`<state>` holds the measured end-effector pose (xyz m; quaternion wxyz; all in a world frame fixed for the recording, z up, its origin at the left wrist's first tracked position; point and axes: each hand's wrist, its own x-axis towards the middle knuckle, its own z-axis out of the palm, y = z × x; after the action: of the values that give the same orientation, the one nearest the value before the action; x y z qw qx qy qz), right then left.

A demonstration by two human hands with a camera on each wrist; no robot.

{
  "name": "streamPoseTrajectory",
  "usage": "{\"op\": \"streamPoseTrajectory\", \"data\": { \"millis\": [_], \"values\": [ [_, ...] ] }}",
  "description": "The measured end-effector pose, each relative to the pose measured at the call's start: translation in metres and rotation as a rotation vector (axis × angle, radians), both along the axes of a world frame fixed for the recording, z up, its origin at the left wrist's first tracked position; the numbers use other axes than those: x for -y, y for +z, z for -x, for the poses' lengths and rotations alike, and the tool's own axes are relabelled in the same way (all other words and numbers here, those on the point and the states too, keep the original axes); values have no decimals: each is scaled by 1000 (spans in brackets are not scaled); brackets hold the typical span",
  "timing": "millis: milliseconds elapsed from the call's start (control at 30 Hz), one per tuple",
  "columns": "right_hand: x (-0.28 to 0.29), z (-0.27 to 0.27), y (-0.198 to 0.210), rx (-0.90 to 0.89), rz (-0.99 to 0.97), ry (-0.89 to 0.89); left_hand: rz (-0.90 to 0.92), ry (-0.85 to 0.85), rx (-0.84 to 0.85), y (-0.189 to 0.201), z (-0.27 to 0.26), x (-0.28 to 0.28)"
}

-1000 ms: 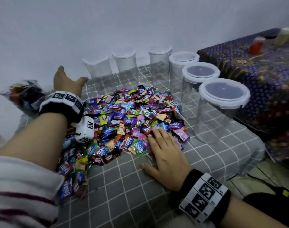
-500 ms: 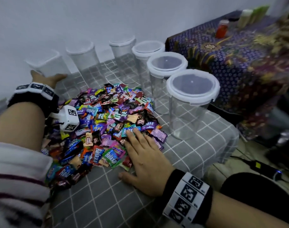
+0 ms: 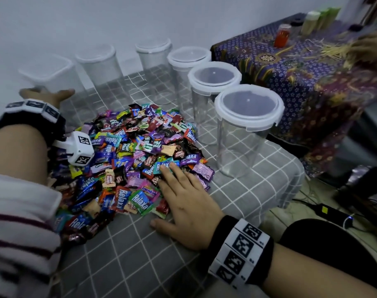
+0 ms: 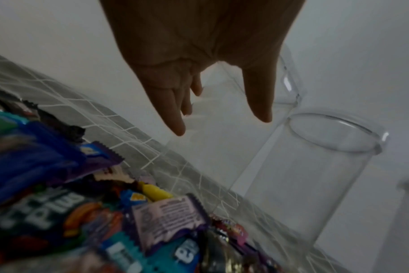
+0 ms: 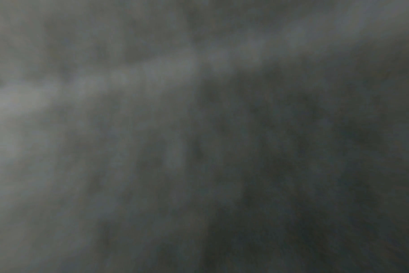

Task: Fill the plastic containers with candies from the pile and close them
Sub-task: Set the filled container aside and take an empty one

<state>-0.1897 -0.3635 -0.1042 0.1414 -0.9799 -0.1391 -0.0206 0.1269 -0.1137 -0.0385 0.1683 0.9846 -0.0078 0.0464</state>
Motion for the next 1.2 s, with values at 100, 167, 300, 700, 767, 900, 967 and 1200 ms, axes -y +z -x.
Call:
{"op": "streamPoseTrajectory", "data": {
  "millis": [100, 167, 300, 700, 767, 900, 967, 1200],
  "values": [
    [-1, 0, -2, -17, 9, 0, 273, 144, 37, 3, 10, -1],
    [-1, -1, -2, -9, 8, -2, 404, 121, 91, 10, 23, 1],
    [-1, 0, -1, -20, 31, 2, 921, 262, 244, 43, 62, 10],
    [-2, 0, -1, -40, 103, 17, 1038, -33, 180, 72, 205, -4],
    [-2, 0, -1, -47, 102, 16, 1043, -68, 110, 68, 234, 4],
    [-2, 1, -2, -35, 122, 12, 1018, -142, -29, 59, 284, 17],
    [-2, 2, -3, -24, 107, 6, 1027, -154, -55, 49, 302, 22],
    [-3, 2, -4, -35, 112, 6, 997, -205, -46, 21, 336, 19]
  ]
}}
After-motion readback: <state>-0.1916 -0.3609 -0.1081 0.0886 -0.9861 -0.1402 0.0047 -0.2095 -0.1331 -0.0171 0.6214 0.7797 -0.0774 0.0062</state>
